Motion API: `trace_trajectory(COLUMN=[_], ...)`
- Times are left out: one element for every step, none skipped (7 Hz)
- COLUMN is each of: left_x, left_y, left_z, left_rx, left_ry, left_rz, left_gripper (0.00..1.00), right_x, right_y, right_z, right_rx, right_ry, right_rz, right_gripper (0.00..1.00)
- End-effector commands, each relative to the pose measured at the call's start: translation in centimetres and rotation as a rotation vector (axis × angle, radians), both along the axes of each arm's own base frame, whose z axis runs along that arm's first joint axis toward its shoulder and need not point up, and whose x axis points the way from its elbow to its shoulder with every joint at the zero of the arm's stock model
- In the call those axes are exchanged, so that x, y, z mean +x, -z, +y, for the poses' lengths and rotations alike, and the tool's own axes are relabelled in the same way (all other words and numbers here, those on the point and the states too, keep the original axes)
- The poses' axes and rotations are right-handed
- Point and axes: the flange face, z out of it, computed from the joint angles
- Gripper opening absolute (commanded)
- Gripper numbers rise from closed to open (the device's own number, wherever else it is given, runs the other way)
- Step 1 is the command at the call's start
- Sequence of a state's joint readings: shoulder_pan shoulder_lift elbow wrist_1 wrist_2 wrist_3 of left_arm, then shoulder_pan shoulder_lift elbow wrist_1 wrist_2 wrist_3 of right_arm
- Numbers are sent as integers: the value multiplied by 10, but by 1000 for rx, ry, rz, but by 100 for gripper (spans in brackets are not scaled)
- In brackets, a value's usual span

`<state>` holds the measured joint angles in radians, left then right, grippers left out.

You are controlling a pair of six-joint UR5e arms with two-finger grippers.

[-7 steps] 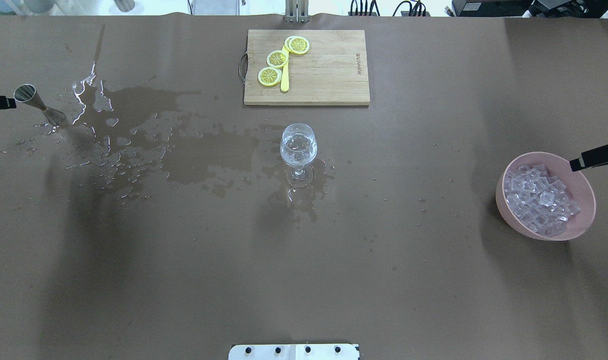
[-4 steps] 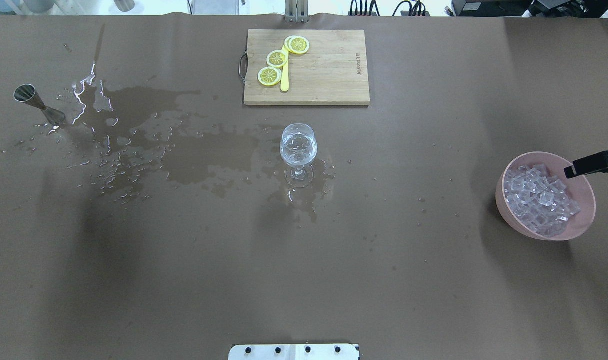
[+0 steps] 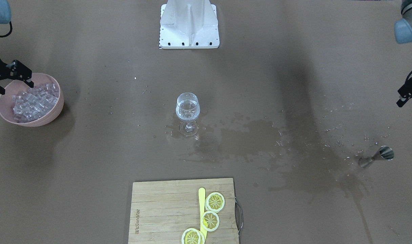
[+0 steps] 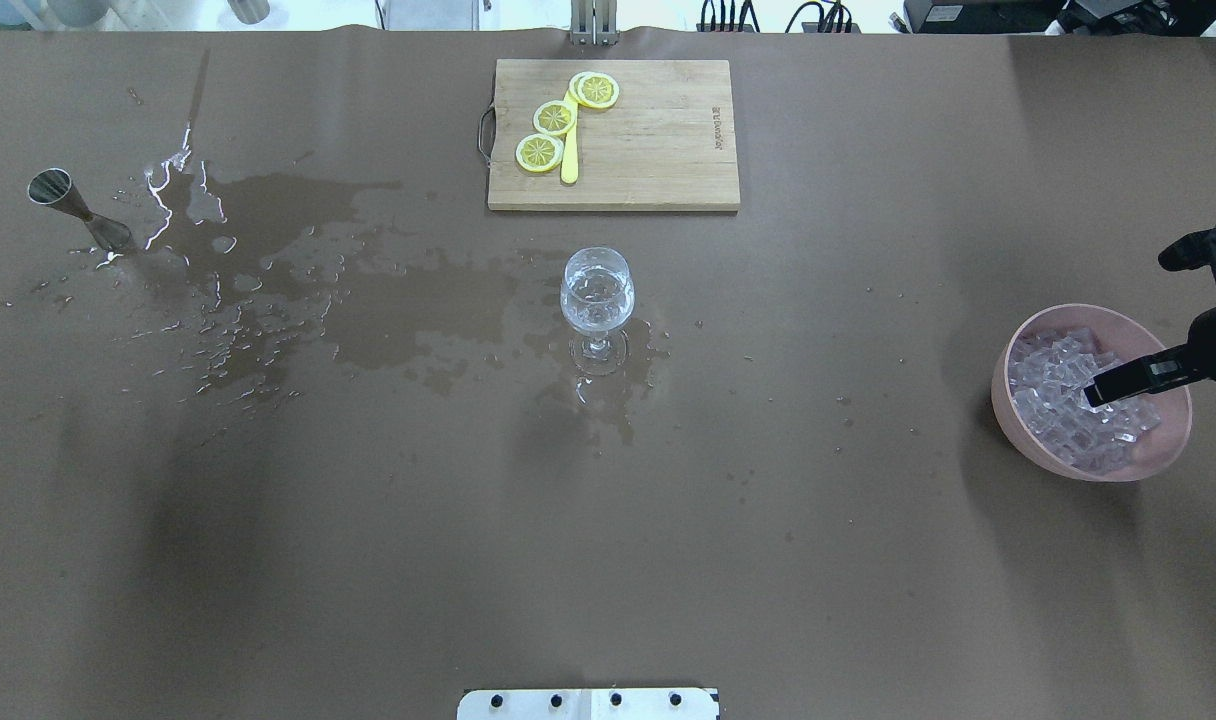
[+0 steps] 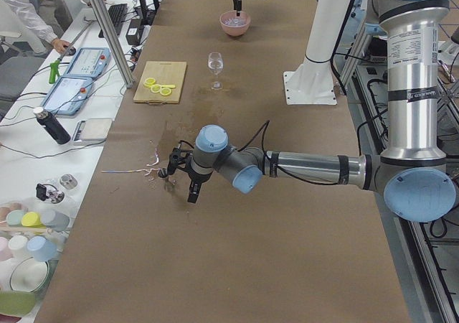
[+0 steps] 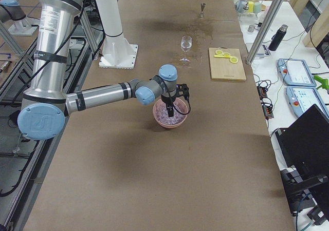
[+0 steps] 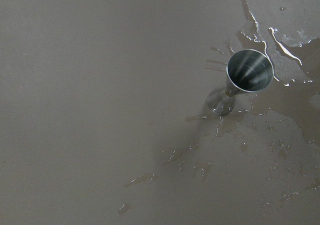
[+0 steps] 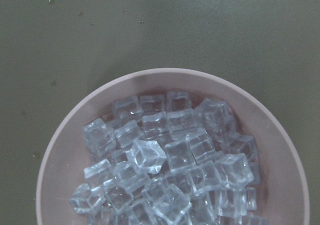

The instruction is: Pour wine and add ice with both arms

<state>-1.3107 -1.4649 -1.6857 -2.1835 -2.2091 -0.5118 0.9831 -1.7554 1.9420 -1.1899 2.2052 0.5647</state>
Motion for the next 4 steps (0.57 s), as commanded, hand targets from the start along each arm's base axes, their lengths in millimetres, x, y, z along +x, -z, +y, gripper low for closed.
trace_trajectory(left_x=[-1,-1,-3,-3], left_y=[2,2,5,7], left_z=[1,2,1,2], left_rx=[7,9,15,16], left_ry=[2,3,6,9], left_rz=[1,0,1,2], left_gripper=[98,98,98,98], right_x=[-10,-11,-16,-24], right_y=[-15,-15,-16,-15], right_z=[-2,-1,1,-2], right_rx=[-10,-14,-16,-11], right_ry=[9,14,26,36], right_rz=[31,25,27,28], right_gripper=[94,88,85,85])
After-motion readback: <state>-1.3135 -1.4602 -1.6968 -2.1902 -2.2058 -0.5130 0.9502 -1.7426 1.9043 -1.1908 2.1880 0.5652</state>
